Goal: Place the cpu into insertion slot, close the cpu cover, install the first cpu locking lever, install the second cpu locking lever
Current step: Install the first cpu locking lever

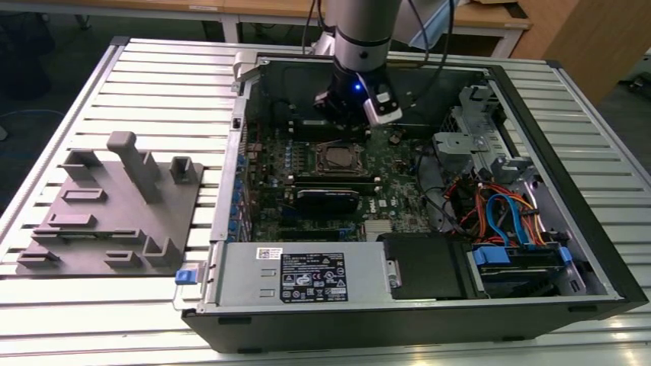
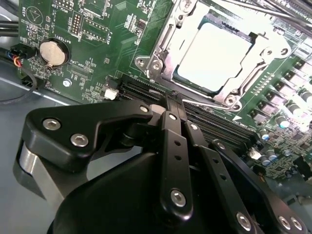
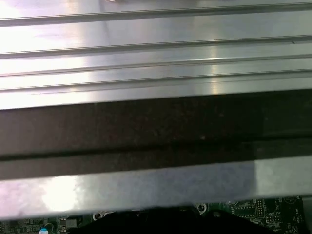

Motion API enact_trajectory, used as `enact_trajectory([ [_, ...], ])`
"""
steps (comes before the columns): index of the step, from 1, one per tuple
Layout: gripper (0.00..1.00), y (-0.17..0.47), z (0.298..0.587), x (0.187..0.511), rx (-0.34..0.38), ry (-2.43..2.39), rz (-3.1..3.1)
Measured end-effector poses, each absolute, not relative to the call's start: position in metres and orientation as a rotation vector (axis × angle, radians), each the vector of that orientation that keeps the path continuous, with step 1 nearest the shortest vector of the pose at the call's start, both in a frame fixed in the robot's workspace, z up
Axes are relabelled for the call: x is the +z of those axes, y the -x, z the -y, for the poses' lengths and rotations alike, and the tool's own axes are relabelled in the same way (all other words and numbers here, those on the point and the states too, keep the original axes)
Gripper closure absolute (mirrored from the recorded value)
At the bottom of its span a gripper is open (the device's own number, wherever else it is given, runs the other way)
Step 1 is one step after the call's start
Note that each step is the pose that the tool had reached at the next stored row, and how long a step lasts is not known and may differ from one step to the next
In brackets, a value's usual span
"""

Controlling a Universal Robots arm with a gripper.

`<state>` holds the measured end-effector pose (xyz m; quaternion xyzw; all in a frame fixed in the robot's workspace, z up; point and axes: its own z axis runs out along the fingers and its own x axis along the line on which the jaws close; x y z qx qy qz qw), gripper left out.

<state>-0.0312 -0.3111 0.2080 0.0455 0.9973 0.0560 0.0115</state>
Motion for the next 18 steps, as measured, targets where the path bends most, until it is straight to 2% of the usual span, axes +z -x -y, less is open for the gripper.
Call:
enact_trajectory([
  [18, 0.90, 0.0288, 0.3111, 0.1978, 0.174, -0.142, -3.111],
])
